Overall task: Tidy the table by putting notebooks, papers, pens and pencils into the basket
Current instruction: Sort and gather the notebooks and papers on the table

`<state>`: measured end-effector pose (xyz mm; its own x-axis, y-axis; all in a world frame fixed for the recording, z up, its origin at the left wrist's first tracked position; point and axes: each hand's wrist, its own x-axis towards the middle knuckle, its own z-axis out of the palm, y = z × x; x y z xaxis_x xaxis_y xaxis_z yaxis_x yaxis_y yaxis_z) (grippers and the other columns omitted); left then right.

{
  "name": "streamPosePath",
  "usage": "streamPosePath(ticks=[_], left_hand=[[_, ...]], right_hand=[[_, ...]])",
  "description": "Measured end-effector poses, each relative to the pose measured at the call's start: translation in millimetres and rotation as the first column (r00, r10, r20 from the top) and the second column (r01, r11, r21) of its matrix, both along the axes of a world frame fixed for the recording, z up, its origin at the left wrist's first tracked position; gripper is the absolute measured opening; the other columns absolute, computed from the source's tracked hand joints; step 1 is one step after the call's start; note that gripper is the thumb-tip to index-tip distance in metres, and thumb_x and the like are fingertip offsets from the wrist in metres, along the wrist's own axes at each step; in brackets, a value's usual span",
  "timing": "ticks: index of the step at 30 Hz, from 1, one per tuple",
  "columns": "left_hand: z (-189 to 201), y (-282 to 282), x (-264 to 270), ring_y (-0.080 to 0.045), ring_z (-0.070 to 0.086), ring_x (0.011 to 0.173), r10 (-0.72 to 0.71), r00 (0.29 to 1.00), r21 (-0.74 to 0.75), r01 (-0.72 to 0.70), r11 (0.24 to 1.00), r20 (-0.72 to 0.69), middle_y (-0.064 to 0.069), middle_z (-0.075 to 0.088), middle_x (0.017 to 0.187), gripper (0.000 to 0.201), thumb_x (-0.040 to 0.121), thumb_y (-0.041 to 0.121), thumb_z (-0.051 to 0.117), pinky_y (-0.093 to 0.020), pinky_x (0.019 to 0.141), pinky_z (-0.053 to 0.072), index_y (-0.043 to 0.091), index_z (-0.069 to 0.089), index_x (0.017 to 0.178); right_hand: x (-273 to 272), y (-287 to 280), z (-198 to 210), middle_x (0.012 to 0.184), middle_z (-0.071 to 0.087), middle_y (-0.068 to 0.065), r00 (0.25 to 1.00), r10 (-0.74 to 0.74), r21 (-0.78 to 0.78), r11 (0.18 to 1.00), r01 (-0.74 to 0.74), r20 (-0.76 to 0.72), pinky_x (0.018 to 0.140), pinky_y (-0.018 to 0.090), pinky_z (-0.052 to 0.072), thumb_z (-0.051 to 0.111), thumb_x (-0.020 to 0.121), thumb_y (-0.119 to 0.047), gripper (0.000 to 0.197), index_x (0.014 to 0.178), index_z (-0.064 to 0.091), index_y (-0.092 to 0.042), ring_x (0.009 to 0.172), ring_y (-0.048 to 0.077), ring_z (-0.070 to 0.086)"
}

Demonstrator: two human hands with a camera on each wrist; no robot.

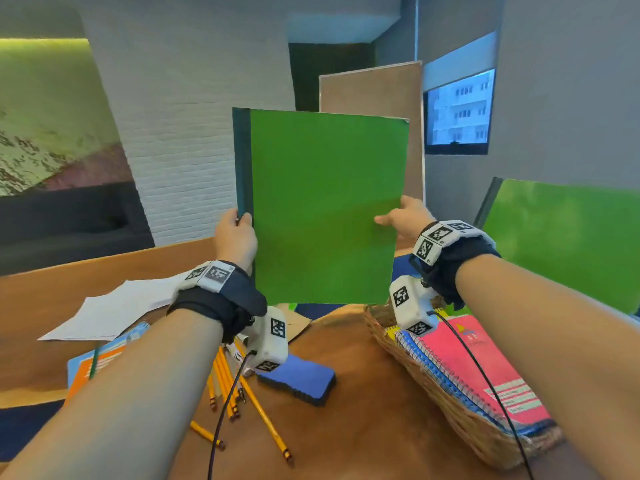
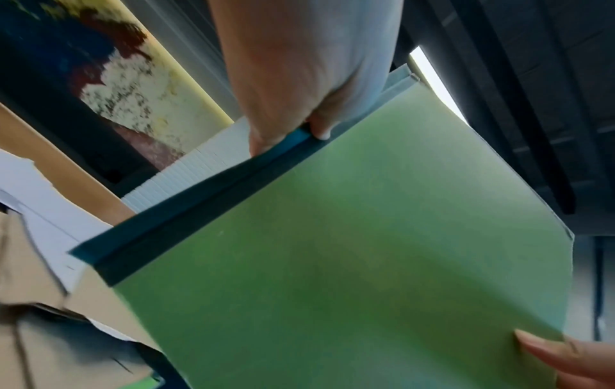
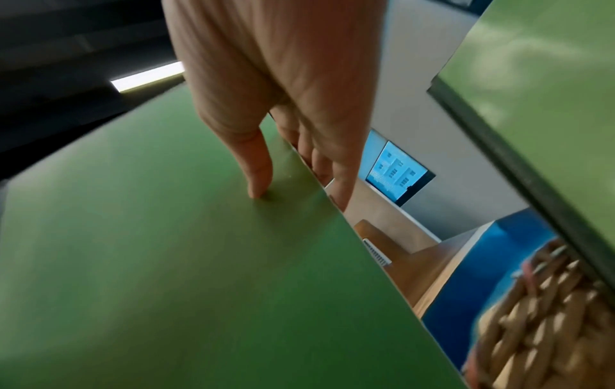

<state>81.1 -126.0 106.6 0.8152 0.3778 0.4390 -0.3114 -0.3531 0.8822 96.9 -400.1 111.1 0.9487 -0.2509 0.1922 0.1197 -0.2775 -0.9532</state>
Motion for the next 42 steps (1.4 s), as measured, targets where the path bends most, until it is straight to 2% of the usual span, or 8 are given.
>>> streamPosePath(ticks=[5,9,12,17,24,32,36,42], left_hand=[[4,-55,3,-0.021,0.055,0.089,-0.150,0.988,-0.185,0.156,0.970,0.047,-0.008,0.062,0.095,0.025,0.096,0.014,0.052,-0.031,0.081,0.043,0.000,0.062,0.113],[7,-96,6,-0.018,0.057,0.085,-0.292,0.955,-0.322,0.294,0.900,0.054,0.003,0.062,0.081,0.015,0.091,0.008,0.059,-0.034,0.084,0.049,0.014,0.065,0.104],[12,-126,9,-0.025,0.060,0.080,-0.407,0.913,-0.365,0.386,0.847,0.021,-0.008,0.065,0.083,0.010,0.091,0.007,0.059,-0.045,0.087,0.052,0.010,0.067,0.095],[13,-180,17,-0.019,0.056,0.067,-0.502,0.865,-0.337,0.468,0.817,-0.017,-0.006,0.062,0.079,0.022,0.093,0.004,0.054,-0.035,0.071,0.051,0.005,0.062,0.113],[-5,-247,42,-0.025,0.059,0.087,-0.542,0.840,-0.265,0.514,0.816,-0.039,-0.009,0.065,0.092,0.018,0.092,0.001,0.050,-0.048,0.090,0.051,0.016,0.059,0.099],[-30,-304,86,-0.036,0.064,0.101,-0.569,0.815,-0.264,0.528,0.807,-0.110,-0.009,0.069,0.101,0.018,0.086,0.010,0.056,-0.054,0.089,0.051,0.025,0.061,0.078],[-46,-326,90,-0.033,0.063,0.101,-0.606,0.783,-0.255,0.563,0.786,-0.141,-0.012,0.068,0.107,0.015,0.087,0.008,0.056,-0.053,0.091,0.050,0.018,0.064,0.093],[-54,-347,70,-0.021,0.058,0.077,-0.676,0.725,-0.280,0.627,0.727,-0.130,-0.007,0.062,0.090,0.017,0.095,-0.001,0.046,-0.039,0.079,0.050,0.010,0.056,0.104]], right_hand=[[-29,-50,3,0.118,0.064,0.011,0.997,-0.079,0.137,0.988,0.076,0.013,0.097,0.049,0.047,0.075,0.073,-0.013,0.054,0.123,0.056,-0.005,0.109,0.031,0.061],[-67,-86,14,0.097,0.064,0.005,0.991,-0.119,0.149,0.983,0.108,0.063,0.058,0.014,0.054,0.063,0.087,-0.006,0.010,0.093,0.057,-0.010,0.073,0.013,0.060],[-80,-116,19,0.103,0.064,0.008,0.961,-0.251,0.169,0.959,0.230,0.118,0.085,0.036,0.054,0.065,0.085,-0.013,0.007,0.087,0.059,-0.012,0.089,0.022,0.060],[-96,-162,24,0.081,0.058,0.006,0.878,-0.433,0.208,0.896,0.393,0.203,0.059,0.025,0.044,0.069,0.081,-0.022,0.026,0.068,0.048,-0.017,0.070,0.018,0.055],[-116,-206,24,0.101,0.070,0.013,0.819,-0.511,0.185,0.859,0.477,0.260,0.083,0.044,0.056,0.070,0.078,-0.016,0.027,0.103,0.065,-0.006,0.090,0.029,0.068],[-145,-244,34,0.079,0.067,0.000,0.766,-0.505,-0.050,0.822,0.568,0.398,0.065,0.023,0.052,0.072,0.080,-0.023,0.009,0.080,0.064,-0.018,0.068,0.010,0.062],[-152,-255,34,0.051,0.034,-0.009,0.695,-0.560,-0.079,0.750,0.656,0.451,0.038,0.005,0.027,0.074,0.079,-0.026,0.047,0.053,0.035,-0.020,0.038,-0.002,0.031],[-144,-263,33,0.069,0.052,-0.006,0.610,-0.568,-0.126,0.666,0.735,0.553,0.059,0.010,0.034,0.078,0.073,-0.034,0.028,0.078,0.059,-0.015,0.065,0.008,0.047]])
